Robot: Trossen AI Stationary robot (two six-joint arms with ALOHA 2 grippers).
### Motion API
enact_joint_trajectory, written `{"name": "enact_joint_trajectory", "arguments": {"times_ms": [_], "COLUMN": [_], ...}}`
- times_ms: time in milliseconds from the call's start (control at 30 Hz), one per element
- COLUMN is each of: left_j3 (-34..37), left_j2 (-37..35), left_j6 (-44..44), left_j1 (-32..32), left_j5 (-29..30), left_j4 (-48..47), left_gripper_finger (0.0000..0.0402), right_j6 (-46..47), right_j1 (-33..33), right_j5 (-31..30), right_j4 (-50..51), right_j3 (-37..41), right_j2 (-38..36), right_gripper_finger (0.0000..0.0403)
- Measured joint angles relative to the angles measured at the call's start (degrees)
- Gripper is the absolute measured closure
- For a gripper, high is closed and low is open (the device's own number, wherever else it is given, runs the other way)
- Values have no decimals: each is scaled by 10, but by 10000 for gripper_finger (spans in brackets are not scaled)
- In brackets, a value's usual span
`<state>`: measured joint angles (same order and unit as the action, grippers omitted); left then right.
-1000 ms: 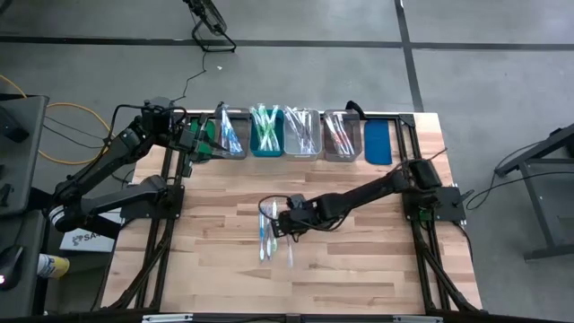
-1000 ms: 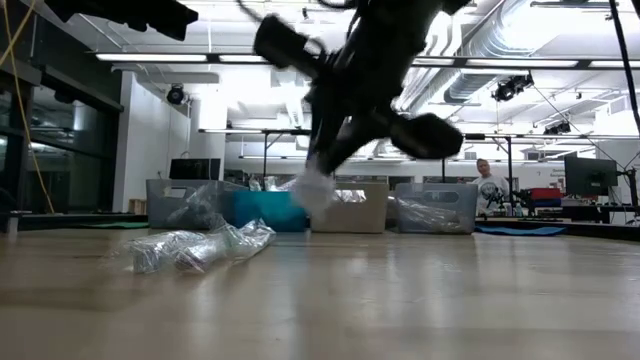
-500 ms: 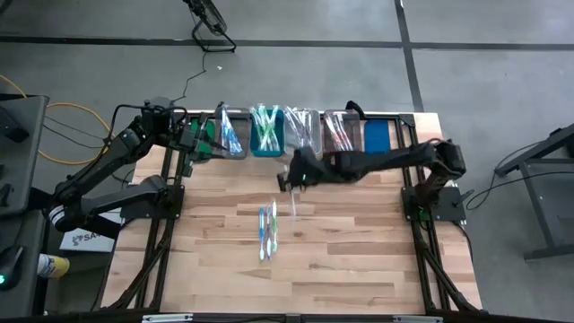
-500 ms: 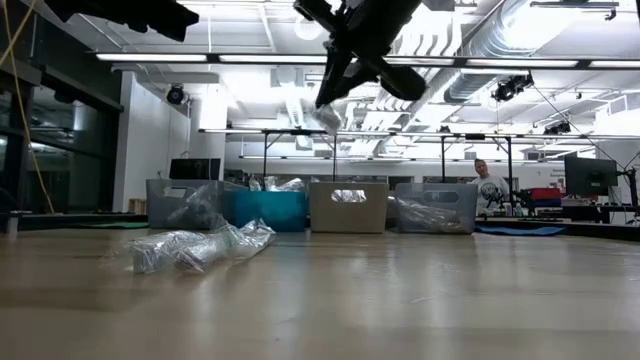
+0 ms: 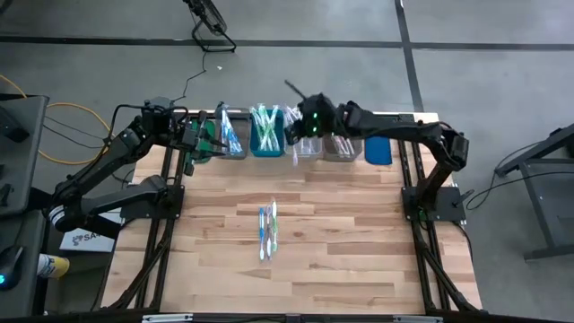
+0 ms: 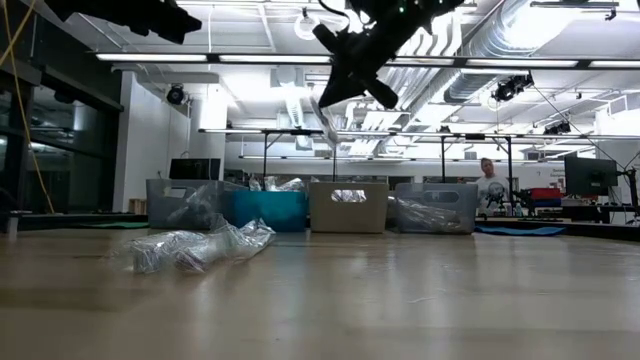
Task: Pick & Place Toothbrushes
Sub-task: Put the purple toothbrush into the white bin
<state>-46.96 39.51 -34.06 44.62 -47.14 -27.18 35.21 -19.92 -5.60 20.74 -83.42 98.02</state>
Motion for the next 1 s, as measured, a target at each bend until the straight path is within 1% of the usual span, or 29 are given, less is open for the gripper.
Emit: {"name": "enact_joint_trajectory", "arguments": {"times_ms": [133, 233, 367, 467, 533, 667, 800, 833, 900, 1000], "left_j3": [0, 0, 0, 0, 0, 0, 0, 0, 0, 0], "left_j2": [0, 0, 0, 0, 0, 0, 0, 0, 0, 0], "left_j6": [-2, -2, -2, -2, -2, -2, -2, -1, 0, 0], "left_j1": [0, 0, 0, 0, 0, 0, 0, 0, 0, 0], "left_j5": [4, 4, 4, 4, 4, 12, 17, 17, 17, 18], "left_j4": [0, 0, 0, 0, 0, 0, 0, 0, 0, 0], "left_gripper_finger": [307, 307, 307, 307, 307, 307, 307, 307, 307, 307], "right_j6": [-69, -100, -131, -160, -176, -178, -131, -120, -99, -94], "right_j1": [-50, -85, -122, -141, -152, -166, -168, -167, -160, -150], "right_j5": [42, 66, 117, 135, 134, 129, 132, 126, 85, 45], "right_j4": [-30, -45, -63, -73, -75, -73, -69, -59, -38, -23], "right_j3": [0, 0, 0, 0, 0, 0, 0, 0, 0, 0], "right_j2": [0, 7, 27, 46, 61, 92, 111, 112, 113, 112], "right_gripper_finger": [400, 400, 400, 400, 400, 400, 400, 400, 400, 400]}}
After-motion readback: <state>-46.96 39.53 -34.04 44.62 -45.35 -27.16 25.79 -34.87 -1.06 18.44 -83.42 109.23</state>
